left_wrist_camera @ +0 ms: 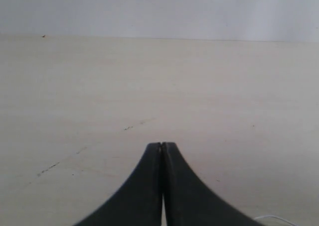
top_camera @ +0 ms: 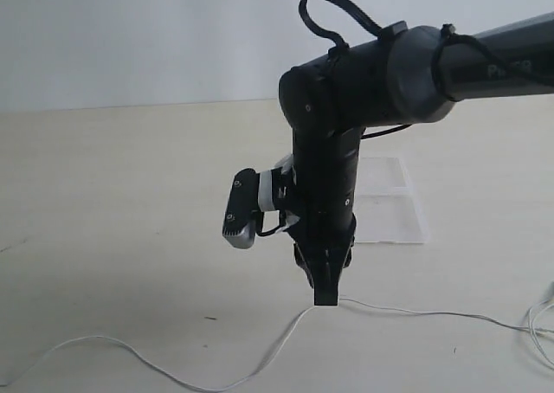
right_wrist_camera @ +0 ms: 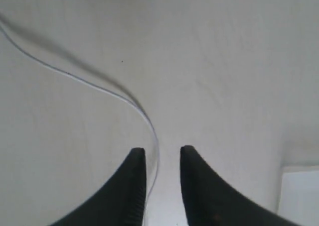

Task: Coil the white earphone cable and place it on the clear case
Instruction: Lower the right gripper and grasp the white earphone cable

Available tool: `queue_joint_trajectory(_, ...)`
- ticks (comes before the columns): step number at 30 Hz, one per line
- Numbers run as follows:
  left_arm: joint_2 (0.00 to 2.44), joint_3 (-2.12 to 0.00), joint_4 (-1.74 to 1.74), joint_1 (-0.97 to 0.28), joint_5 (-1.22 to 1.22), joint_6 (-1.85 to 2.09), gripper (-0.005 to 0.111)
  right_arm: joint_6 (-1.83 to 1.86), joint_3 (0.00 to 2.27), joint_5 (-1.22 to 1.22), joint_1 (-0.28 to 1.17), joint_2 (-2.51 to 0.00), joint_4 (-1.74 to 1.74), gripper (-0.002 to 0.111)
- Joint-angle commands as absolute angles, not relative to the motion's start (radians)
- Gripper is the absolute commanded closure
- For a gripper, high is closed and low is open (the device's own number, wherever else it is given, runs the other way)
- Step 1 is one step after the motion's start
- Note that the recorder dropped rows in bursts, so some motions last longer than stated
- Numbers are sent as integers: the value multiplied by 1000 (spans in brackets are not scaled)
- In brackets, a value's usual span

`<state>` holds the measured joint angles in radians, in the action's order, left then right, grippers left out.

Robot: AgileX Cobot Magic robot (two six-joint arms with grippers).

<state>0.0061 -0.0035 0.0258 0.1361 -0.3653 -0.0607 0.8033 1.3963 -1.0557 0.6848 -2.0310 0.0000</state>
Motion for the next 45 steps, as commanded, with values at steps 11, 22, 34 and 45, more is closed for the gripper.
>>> queue_joint_trajectory(11,0,0,30,129,-355,-59,107,854,1403,-1048,686,-2129,0,62)
queue_joint_trajectory(22,0,0,30,129,-355,-59,107,864,1403,-1018,686,-2194,-28,63)
queue_joint_trajectory(34,0,0,30,129,-355,-59,107,854,1403,-1021,686,-2257,-24,108)
queue_joint_trajectory(45,0,0,30,129,-355,-59,107,846,1403,-1022,686,-2047,-24,108)
